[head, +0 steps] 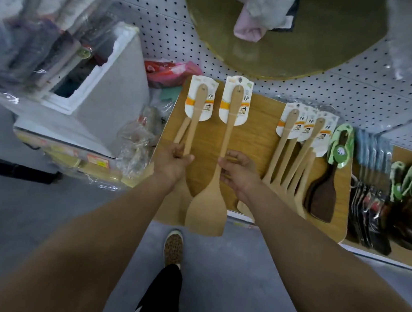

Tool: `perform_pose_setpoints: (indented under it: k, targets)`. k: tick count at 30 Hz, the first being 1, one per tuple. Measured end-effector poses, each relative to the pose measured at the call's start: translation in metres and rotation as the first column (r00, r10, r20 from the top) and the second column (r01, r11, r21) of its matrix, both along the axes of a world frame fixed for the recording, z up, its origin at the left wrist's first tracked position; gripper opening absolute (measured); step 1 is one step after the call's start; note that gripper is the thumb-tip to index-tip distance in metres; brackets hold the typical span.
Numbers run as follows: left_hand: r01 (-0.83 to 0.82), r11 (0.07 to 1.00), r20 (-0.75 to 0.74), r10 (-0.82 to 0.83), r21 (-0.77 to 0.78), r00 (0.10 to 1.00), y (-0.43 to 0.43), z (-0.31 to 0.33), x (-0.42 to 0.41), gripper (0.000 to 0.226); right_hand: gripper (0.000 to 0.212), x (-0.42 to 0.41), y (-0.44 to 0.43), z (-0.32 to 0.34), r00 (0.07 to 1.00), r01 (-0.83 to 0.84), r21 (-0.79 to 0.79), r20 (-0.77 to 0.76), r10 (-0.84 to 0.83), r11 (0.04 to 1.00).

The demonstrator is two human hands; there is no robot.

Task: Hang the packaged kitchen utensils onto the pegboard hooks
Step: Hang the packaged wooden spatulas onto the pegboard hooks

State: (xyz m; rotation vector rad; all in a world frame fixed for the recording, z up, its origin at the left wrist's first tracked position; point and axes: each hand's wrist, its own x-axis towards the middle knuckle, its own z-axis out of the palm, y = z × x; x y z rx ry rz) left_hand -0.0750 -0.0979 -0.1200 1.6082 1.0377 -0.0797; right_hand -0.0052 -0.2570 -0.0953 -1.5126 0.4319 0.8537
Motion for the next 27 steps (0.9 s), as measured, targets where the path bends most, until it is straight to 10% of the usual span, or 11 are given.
perform_pose_setpoints:
  k: [14,27]
  targets:
    - [0.077,0.949,0.249,0.002,-0.306,0.969,-0.319,0.115,-0.078,0.018,0.007,-0.101,-0.319,0.110,0.951,0.238,-0.003,0.203,-0.232,0.971]
    - [0.439,0.847,0.493,-0.256,-0.301,0.832,-0.637,0.220,-0.031,0.017,0.022,-0.122,-0.649,0.207,0.711,0.582,0.143,0.389,-0.586,0.801]
